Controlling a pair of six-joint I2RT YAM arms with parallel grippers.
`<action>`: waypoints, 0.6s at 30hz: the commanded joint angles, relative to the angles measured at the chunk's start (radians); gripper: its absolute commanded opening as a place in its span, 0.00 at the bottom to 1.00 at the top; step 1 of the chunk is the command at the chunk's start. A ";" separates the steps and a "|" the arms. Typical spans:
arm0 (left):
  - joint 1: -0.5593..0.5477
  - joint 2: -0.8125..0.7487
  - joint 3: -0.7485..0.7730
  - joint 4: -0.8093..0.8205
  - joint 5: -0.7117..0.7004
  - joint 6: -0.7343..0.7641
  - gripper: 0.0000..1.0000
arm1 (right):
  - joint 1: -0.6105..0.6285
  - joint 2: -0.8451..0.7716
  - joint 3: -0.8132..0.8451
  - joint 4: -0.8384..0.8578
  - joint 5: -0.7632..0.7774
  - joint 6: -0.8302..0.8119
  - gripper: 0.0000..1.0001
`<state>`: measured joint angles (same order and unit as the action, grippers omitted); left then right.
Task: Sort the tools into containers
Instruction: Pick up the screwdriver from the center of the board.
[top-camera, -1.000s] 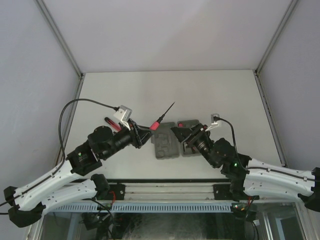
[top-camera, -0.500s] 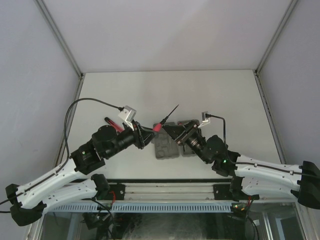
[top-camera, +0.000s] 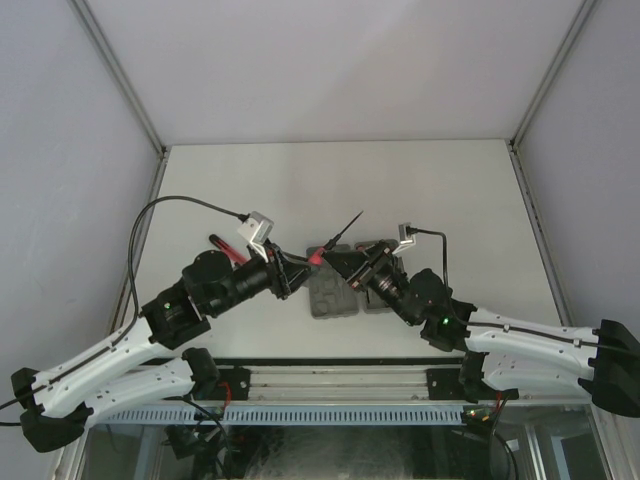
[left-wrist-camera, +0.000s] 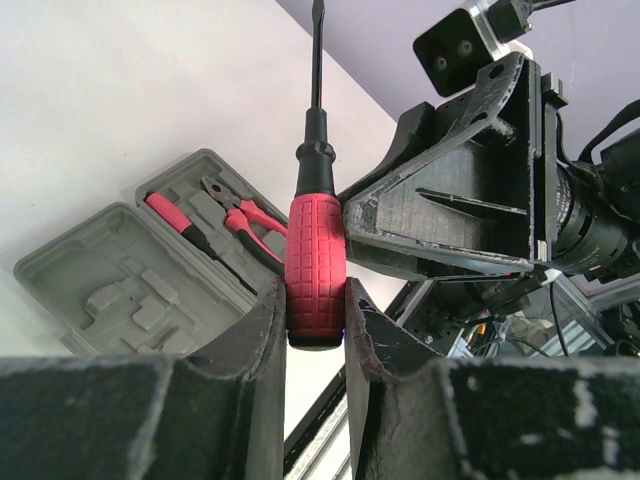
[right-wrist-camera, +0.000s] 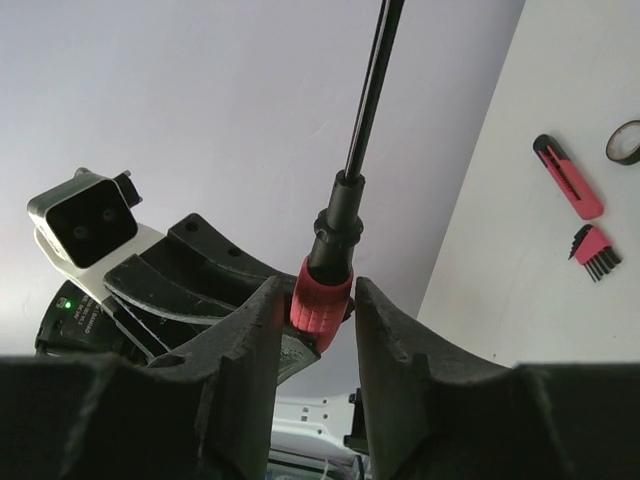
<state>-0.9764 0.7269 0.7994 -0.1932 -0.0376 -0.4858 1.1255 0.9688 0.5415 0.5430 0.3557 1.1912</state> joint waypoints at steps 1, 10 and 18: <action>0.005 -0.002 -0.022 0.073 0.034 0.001 0.00 | -0.006 -0.001 0.031 0.062 -0.019 0.017 0.33; 0.005 0.005 -0.027 0.081 0.055 -0.002 0.02 | -0.007 -0.008 0.032 0.055 -0.010 -0.002 0.10; 0.005 -0.014 -0.032 0.075 0.061 0.013 0.35 | -0.021 -0.067 0.031 -0.049 0.038 -0.060 0.00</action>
<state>-0.9730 0.7319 0.7975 -0.1638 -0.0059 -0.4858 1.1175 0.9524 0.5415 0.5282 0.3538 1.1843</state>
